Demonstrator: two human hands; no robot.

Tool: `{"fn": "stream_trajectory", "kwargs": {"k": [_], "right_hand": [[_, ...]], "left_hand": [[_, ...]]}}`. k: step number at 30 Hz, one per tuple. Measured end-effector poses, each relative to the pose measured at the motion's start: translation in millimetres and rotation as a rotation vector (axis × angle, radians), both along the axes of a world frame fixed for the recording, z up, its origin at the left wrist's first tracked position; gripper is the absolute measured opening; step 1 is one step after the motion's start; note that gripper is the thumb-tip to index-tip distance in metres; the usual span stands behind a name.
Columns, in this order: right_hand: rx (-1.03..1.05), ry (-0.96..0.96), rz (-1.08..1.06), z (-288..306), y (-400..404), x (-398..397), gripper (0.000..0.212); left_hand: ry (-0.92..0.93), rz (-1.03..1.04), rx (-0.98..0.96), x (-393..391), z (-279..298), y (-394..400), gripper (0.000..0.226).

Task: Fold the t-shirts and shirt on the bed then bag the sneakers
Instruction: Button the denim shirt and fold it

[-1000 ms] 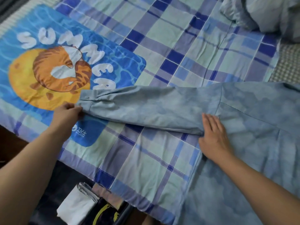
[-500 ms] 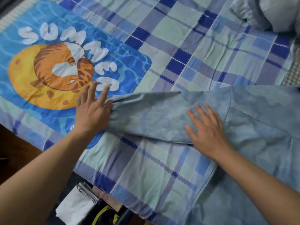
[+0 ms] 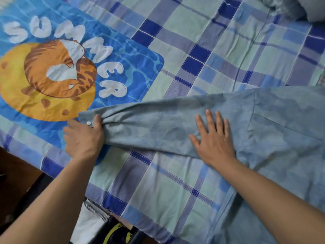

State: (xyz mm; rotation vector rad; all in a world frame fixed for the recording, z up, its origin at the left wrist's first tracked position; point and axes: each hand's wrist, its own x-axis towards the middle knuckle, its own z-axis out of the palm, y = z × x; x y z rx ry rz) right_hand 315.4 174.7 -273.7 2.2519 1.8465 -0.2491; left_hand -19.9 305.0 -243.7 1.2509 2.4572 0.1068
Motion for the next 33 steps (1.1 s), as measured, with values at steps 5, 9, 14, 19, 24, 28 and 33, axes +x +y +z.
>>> {"fn": "stream_trajectory", "kwargs": {"k": [5,9,14,19,24,28,33], "right_hand": [[-0.203,0.03,-0.084,-2,15,-11,0.076],[-0.281,0.847,-0.412,77,37,-8,0.078],[0.177,1.994,-0.676,246,2,51,0.098],[0.821,1.71,-0.763,313,-79,147,0.048],[1.188,1.72,-1.342,216,-211,219,0.07],[1.162,1.863,-1.666,138,-317,218,0.092],[1.106,1.844,-1.863,83,-404,245,0.059]], "left_hand": [[-0.601,0.244,-0.09,-34,3,23,0.05],[-1.094,0.221,0.035,15,94,46,0.015],[-1.45,-0.379,0.15,205,239,8,0.019],[-1.555,-1.017,-0.01,347,290,-118,0.041],[-0.608,-0.755,0.241,333,135,-236,0.058],[-0.278,-0.556,0.015,313,50,-241,0.09],[-0.14,-0.703,0.086,323,33,-221,0.041]]}}
